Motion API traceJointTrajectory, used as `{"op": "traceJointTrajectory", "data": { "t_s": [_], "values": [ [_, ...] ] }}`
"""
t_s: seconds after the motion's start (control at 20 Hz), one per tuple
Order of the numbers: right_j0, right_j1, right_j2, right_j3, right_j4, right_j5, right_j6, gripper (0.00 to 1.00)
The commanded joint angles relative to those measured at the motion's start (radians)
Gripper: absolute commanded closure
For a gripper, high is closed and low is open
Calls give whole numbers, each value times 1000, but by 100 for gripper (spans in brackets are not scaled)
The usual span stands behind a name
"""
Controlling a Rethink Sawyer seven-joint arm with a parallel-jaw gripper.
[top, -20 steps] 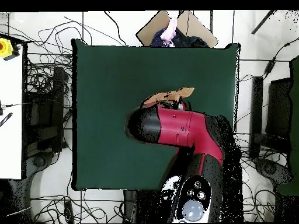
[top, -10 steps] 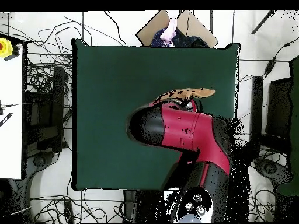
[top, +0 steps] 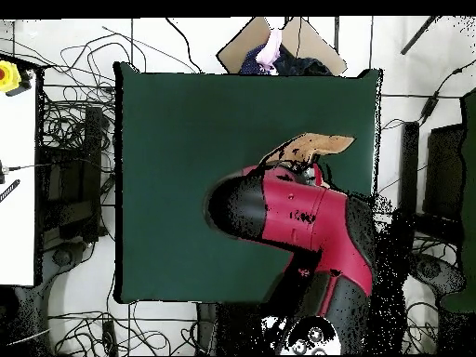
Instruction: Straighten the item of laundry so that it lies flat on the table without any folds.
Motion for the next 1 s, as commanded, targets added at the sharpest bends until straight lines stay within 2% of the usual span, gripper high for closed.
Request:
{"op": "traceJointTrajectory", "data": {
  "t_s": [0.05,0.5,0.8,1.0],
  "values": [
    [35,-9,-22,17,42,138,276,100],
    [57,-7,-50,12,56,153,290,100],
    [32,-17,-54,-42,54,203,233,100],
    [12,-3,-41,-56,49,182,224,100]
  ]
}}
